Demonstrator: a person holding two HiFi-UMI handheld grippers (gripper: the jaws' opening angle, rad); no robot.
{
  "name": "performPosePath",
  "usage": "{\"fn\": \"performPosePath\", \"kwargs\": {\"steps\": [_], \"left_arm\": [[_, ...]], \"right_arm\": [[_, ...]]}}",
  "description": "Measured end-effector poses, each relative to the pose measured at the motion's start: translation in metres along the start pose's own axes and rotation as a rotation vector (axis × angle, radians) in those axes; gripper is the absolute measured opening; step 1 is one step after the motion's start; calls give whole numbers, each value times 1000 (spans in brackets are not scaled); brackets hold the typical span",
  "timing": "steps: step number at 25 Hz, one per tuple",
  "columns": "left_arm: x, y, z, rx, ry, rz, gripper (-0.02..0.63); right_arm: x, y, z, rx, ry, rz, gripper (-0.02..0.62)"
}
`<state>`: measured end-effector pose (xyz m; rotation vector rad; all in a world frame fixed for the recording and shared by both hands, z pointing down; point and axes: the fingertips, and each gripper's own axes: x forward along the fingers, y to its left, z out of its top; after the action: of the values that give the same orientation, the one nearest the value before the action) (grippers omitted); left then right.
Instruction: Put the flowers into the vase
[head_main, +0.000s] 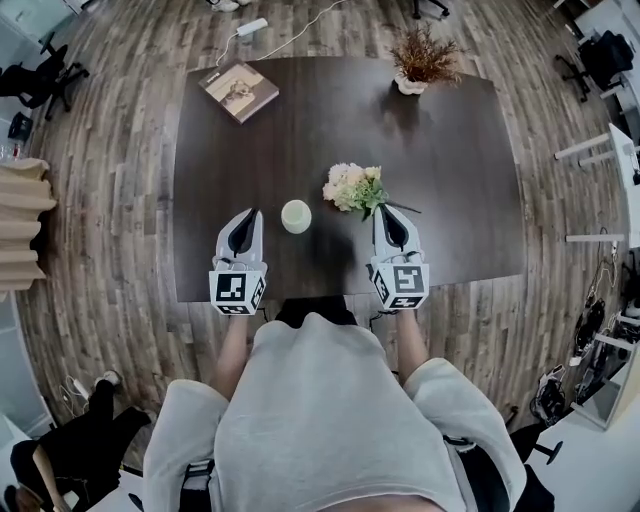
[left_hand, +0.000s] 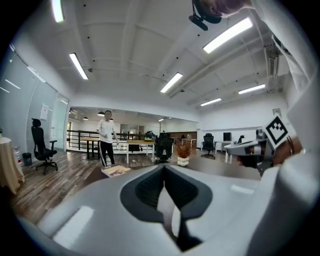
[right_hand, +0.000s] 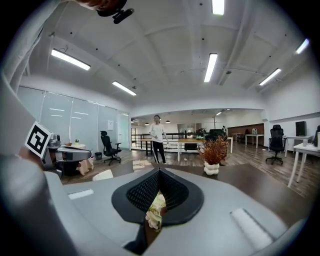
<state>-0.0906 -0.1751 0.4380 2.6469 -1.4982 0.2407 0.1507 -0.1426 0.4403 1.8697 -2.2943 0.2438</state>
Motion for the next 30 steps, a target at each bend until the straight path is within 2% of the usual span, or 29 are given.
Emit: {"fn": "performPosePath", "kwargs": {"steps": [9,18,21,23,24,27,28,29,30], "left_arm": [[10,-8,-55,-48,89,-8,11],[23,-12,-98,-62,156,-8,11],[25,-12,-109,-68,180,-12,11],[26,-12,-114,-68,191,-12,11],[26,-11,-115,-67,195,-12,11],[27,-9,-117,-68,201,-11,11],[28,-8,-117,-68,201,-11,11],[29,-7,-116,-68,202,-10,11],[30,-6,-116,-68,202,-9,11]], "right_arm": [[-6,-22,-73,28,144,-40,-3],[1,-41,-121,25,223,-56,-3],[5,-45,-135,-11,262,-68,-3],[7,-48,-144,-134,303,-90,-3],[9,-49,-149,-265,333,-101,-2],[14,-48,-167,-869,434,-131,-2],[16,-49,-172,-1015,455,-143,-2],[18,-50,-176,-1078,468,-153,-2],[20,-51,-177,-1078,474,-159,-2]]}}
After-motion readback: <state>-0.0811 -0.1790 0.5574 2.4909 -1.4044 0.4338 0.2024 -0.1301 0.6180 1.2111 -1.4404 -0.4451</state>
